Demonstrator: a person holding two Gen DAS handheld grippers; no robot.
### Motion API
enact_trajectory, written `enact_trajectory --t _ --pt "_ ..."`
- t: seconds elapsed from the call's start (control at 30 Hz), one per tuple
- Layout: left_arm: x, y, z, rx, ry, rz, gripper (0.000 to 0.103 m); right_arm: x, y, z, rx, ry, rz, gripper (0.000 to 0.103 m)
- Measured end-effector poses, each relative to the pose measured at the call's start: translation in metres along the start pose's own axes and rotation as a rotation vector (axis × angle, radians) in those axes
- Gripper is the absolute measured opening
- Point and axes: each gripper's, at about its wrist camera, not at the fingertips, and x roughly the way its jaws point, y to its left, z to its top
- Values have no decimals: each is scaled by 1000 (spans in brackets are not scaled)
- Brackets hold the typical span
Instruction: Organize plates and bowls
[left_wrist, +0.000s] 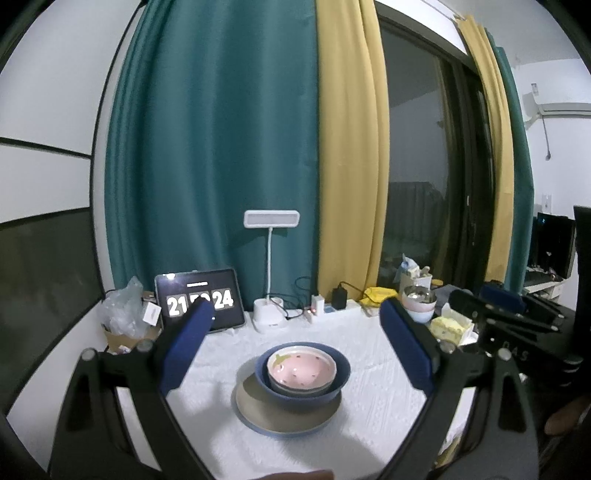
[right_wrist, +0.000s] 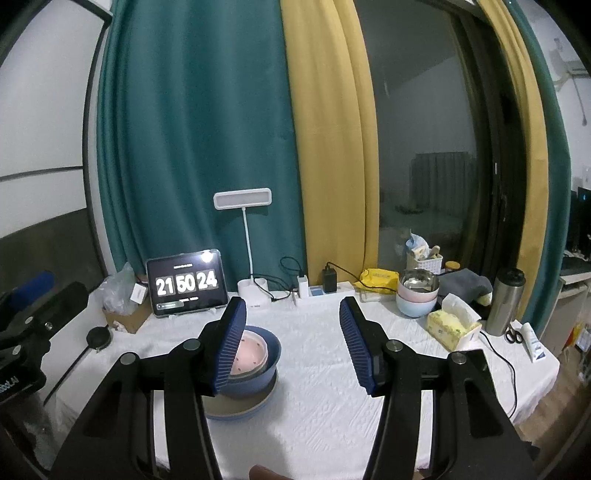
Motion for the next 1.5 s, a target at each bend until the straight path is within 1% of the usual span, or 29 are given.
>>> enact_trajectory --t 0.2,0.6,0.9,1.2,1.5 --pt "-7 1 2 -4 -6 4 93 -7 2 5 -1 -11 -3 56" --pt "-19 8 11 -30 -49 12 93 -26 4 15 -22 -56 -11 56" --pt "-21 8 14 -41 -41 21 93 -36 2 18 -26 -76 -11 56" --pt "-15 5 16 -33 -13 15 93 -37 -1 18 -21 -75 -14 57" --pt "-15 4 16 -33 -13 24 93 -36 -1 18 -21 -71 -14 57"
